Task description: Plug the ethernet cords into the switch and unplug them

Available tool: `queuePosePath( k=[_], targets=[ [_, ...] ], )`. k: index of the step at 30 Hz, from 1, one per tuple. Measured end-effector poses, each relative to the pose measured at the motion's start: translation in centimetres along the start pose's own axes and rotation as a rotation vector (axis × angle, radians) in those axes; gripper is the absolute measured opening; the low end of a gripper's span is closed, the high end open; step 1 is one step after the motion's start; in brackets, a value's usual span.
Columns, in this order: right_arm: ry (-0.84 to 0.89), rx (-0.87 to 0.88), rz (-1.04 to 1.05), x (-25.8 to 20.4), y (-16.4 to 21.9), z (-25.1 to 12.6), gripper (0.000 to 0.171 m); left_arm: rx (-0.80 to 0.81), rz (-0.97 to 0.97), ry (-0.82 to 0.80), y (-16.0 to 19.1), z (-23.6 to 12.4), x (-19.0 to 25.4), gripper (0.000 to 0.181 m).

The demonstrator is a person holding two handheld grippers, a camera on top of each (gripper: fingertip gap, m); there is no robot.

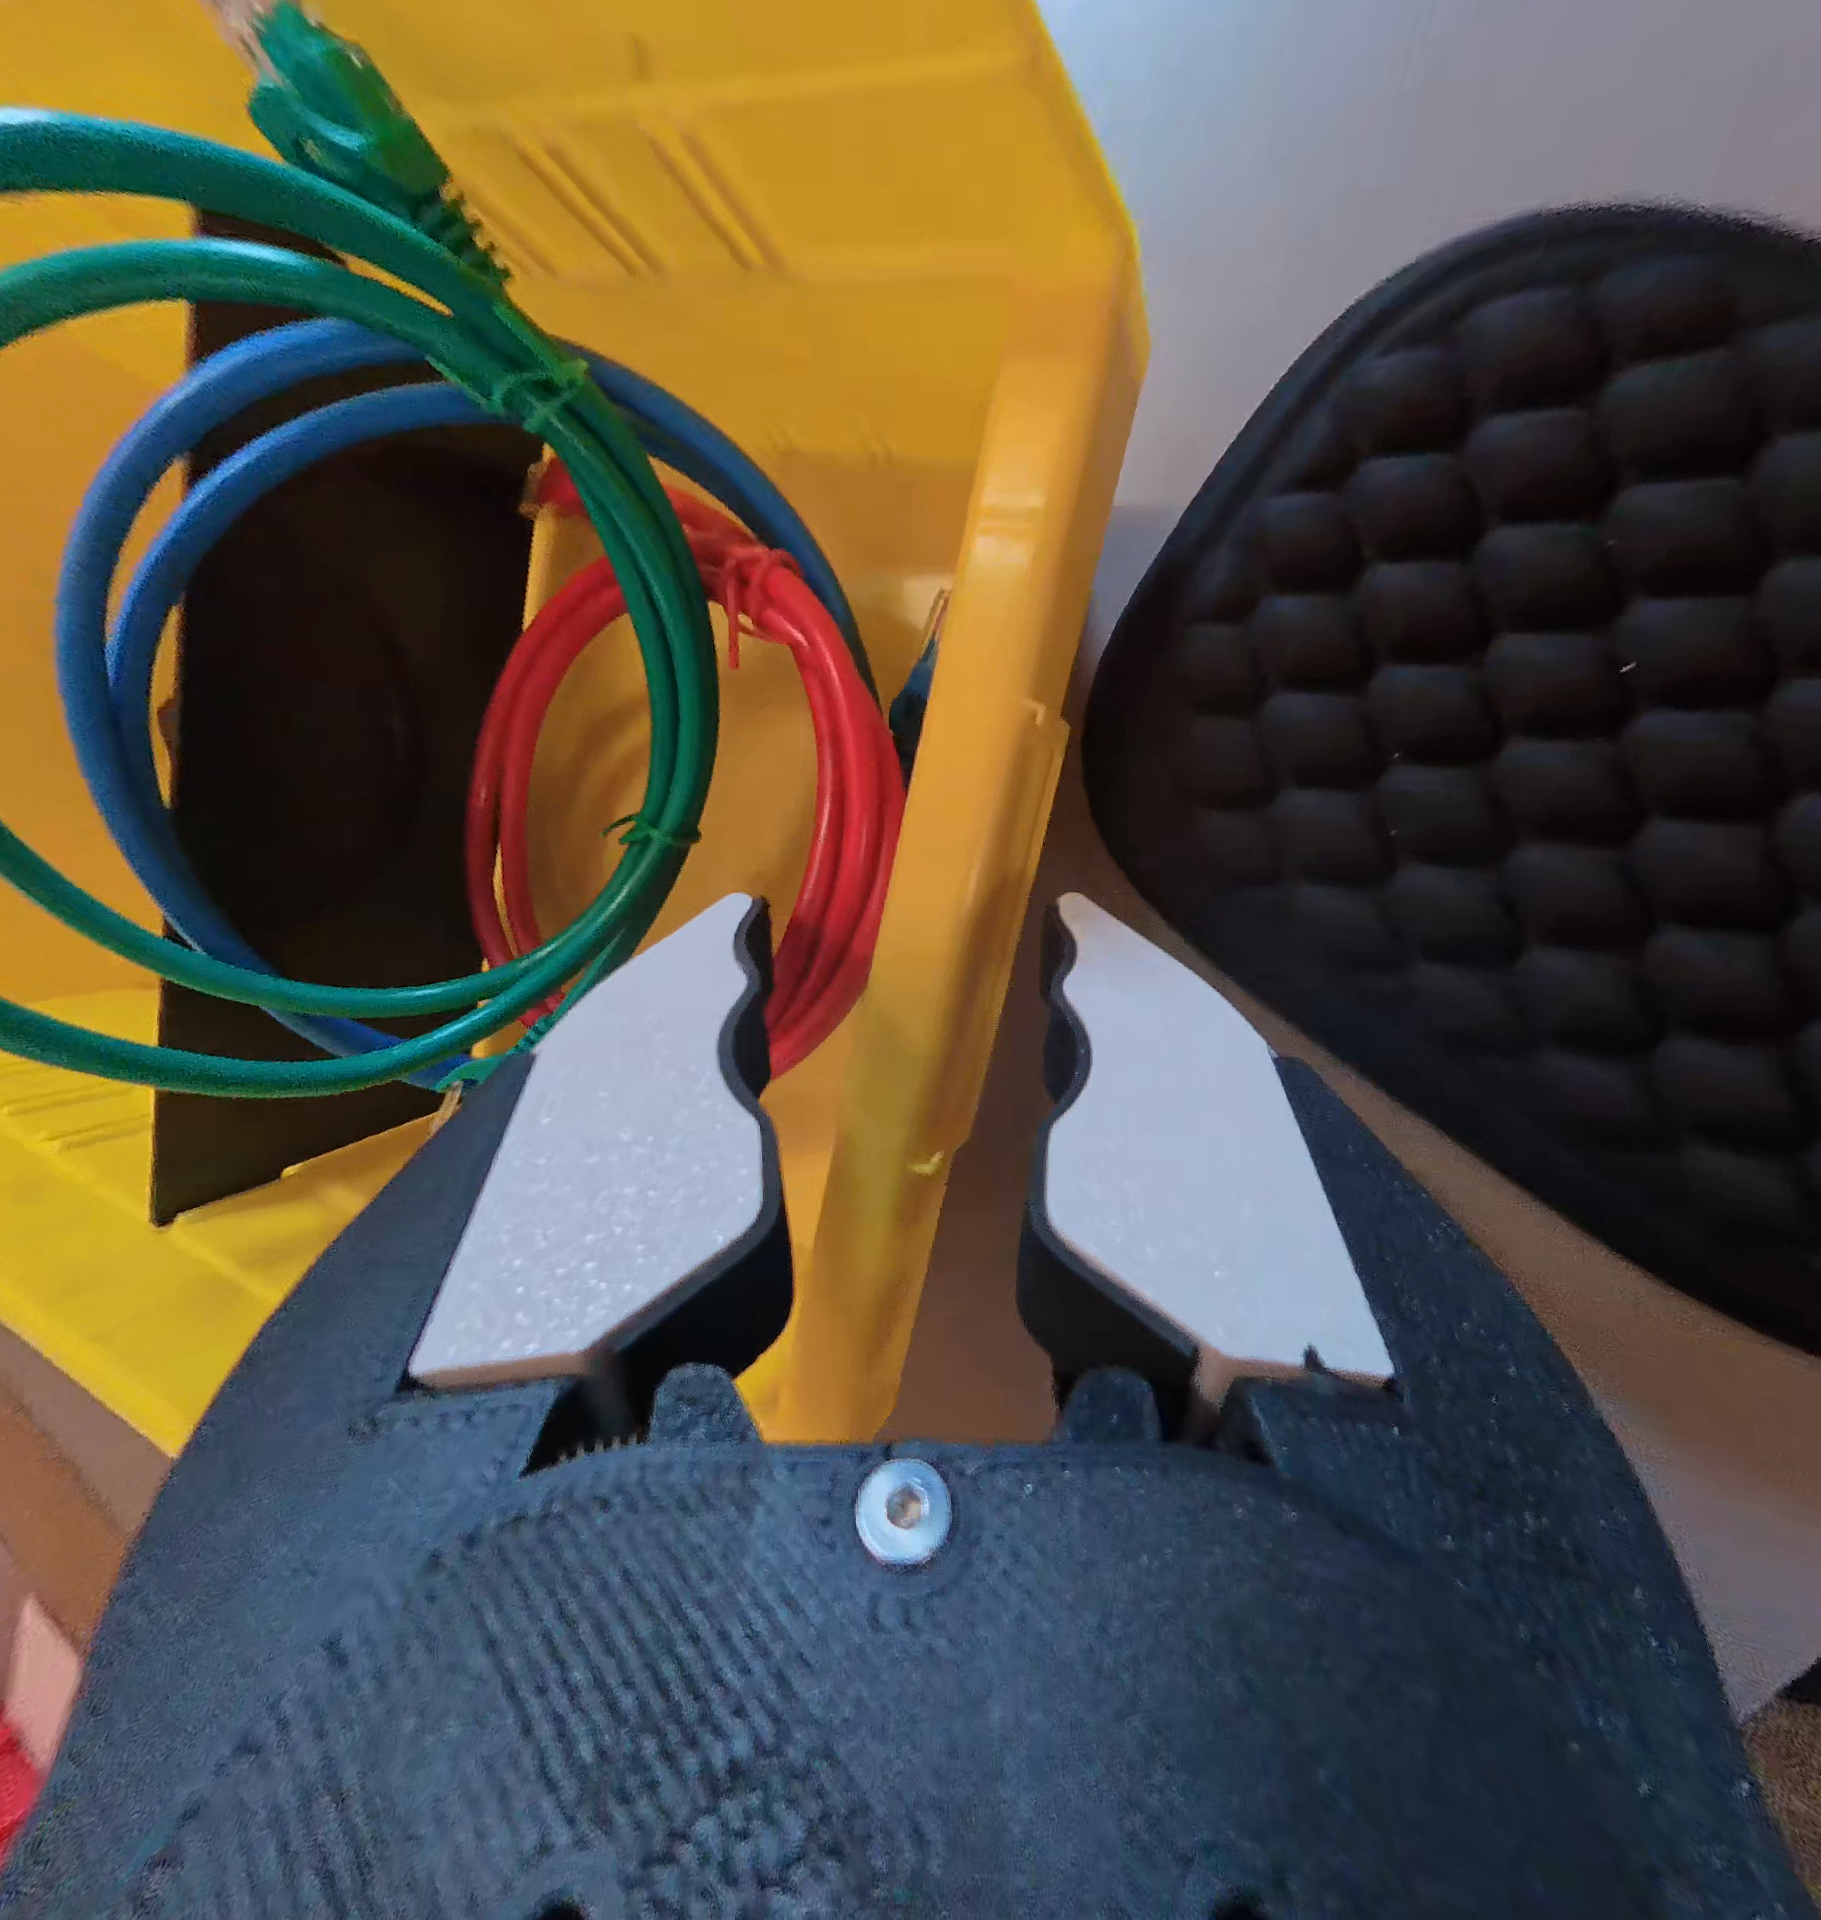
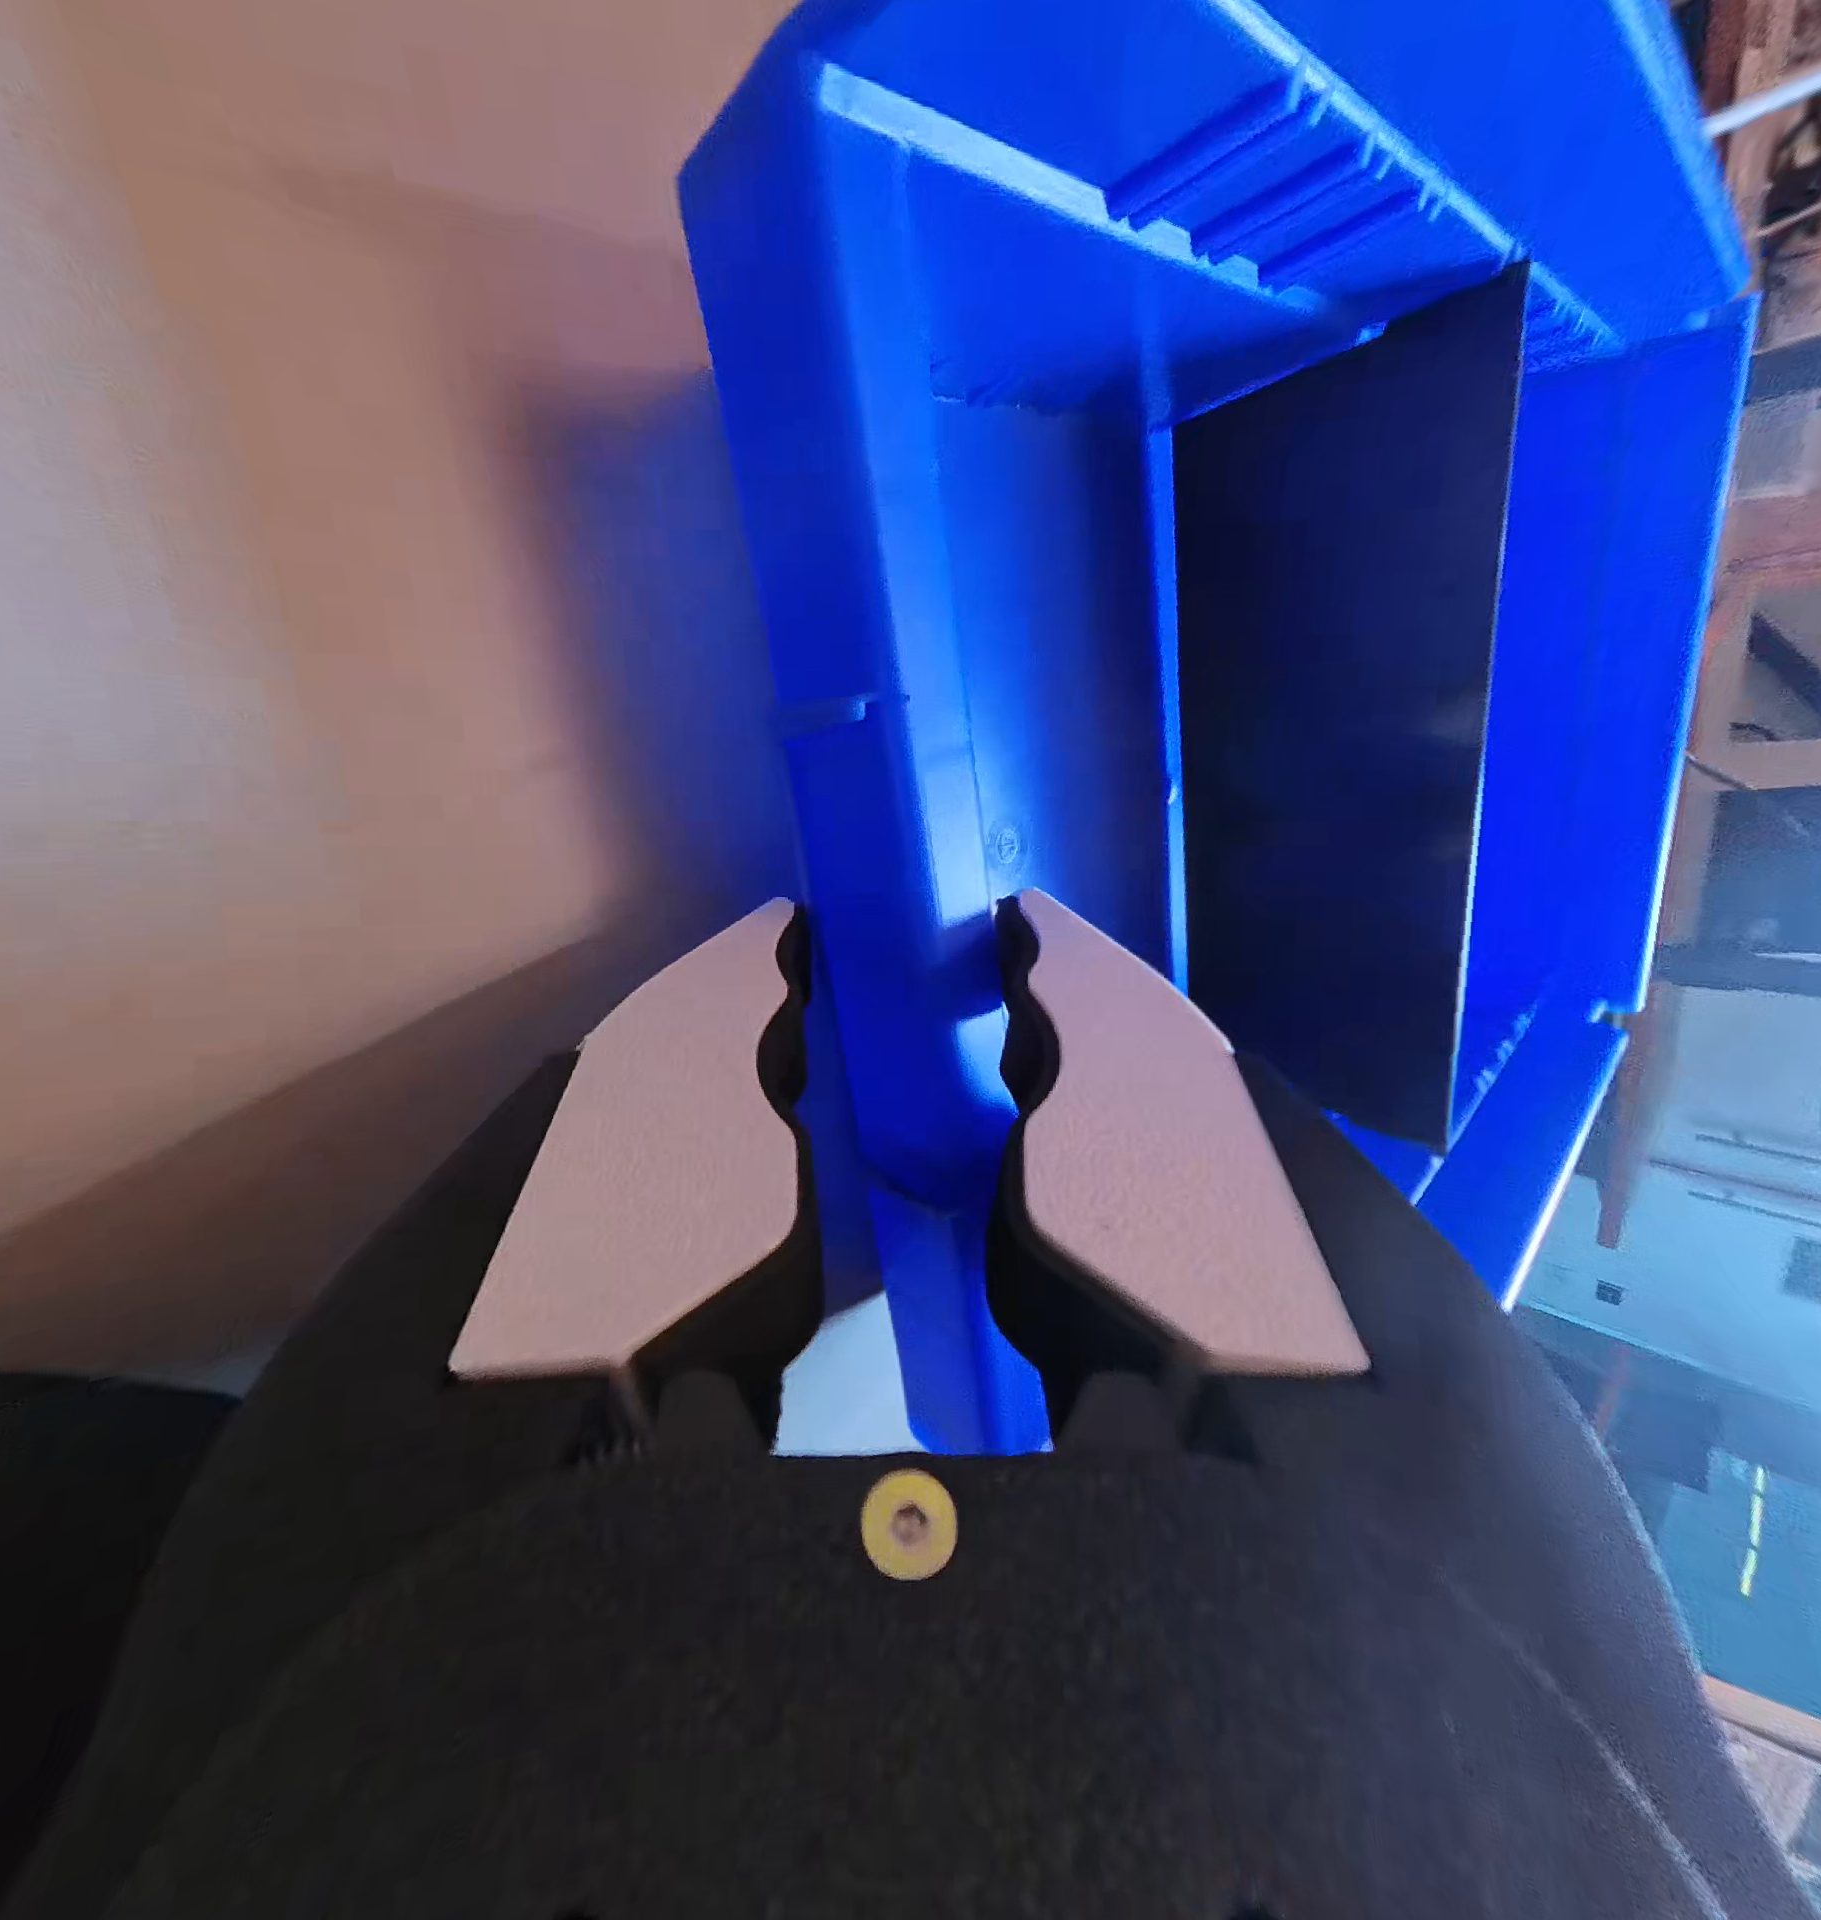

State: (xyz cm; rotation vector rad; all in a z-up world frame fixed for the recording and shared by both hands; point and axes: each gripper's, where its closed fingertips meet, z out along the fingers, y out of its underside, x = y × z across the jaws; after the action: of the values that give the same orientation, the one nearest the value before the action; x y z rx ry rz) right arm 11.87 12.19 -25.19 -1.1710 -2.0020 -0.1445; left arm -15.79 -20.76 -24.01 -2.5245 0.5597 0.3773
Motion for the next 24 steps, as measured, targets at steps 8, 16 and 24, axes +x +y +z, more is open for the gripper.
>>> queuePosePath(
  k=[8,16,24],
  targets=[
    [0.051,-0.080,0.093,6.3,4.4,4.3,0.036,-0.059,0.103,-0.034,-0.4,2.3,-0.4,0.048],
    [0.030,0.334,0.502,8.0,-4.7,0.2,0.043,-0.015,0.042,-0.174,-2.5,5.0,-4.6,0.047],
    [0.006,0.654,0.641,8.1,-10.9,-1.9,0.040,0.421,-0.163,-0.118,-9.1,-0.6,-8.5,0.045]
  ],
)
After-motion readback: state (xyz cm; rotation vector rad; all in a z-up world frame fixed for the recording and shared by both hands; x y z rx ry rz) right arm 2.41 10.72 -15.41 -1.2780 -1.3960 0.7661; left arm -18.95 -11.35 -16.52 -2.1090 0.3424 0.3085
